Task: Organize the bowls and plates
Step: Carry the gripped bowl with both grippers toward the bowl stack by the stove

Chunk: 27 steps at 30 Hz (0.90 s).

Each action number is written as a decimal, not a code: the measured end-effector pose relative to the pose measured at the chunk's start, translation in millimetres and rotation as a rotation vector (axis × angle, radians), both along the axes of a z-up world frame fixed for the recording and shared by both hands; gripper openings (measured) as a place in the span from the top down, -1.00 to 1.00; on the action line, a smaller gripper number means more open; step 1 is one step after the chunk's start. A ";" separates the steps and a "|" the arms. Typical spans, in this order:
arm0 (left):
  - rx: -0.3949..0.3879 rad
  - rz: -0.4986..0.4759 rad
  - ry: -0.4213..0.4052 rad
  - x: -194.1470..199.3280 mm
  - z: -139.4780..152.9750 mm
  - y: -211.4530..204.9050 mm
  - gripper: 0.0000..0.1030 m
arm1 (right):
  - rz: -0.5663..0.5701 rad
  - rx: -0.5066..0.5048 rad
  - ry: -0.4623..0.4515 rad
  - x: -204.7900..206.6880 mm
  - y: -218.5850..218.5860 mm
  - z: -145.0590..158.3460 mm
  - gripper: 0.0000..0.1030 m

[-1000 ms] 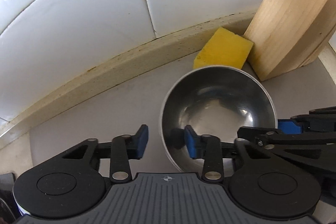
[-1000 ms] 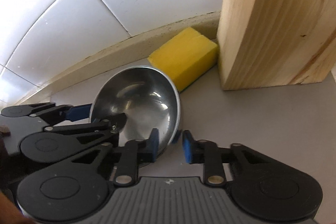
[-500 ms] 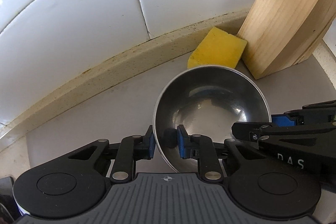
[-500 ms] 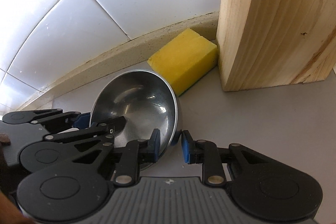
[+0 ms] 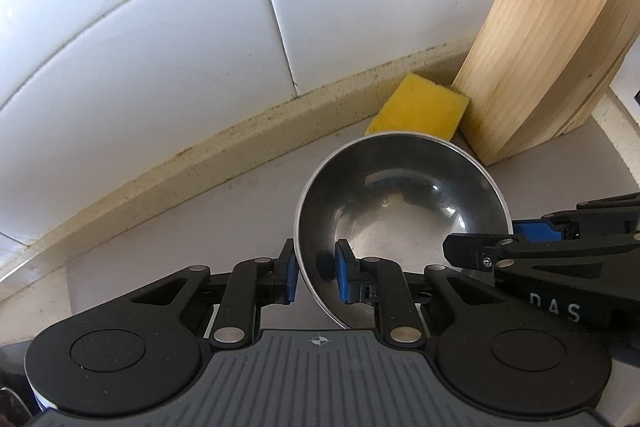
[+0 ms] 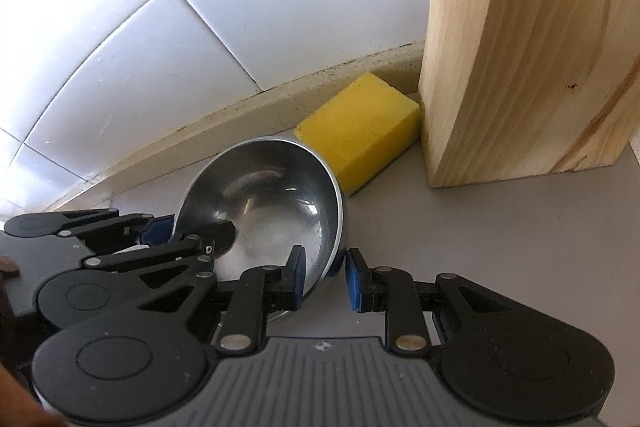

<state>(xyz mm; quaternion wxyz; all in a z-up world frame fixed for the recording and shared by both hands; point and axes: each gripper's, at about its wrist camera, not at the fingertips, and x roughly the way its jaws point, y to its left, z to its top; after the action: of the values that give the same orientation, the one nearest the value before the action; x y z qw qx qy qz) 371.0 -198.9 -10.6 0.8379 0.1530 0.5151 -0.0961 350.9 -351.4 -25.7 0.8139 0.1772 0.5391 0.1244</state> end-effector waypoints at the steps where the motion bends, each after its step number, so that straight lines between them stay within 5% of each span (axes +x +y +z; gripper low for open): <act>1: -0.001 0.001 -0.006 -0.7 2.8 0.6 0.65 | 0.002 -0.002 -0.003 -0.7 0.3 2.1 1.00; 27: -0.019 0.112 -0.176 -66.5 94.1 47.3 0.61 | 0.072 0.001 -0.185 -42.6 23.7 111.8 1.00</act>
<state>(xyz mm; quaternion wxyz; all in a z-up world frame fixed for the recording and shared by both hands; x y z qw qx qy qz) 304.5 -151.6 83.5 0.8853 0.1239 0.4464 -0.0402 308.3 -327.8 86.1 0.8552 0.1458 0.4674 0.1699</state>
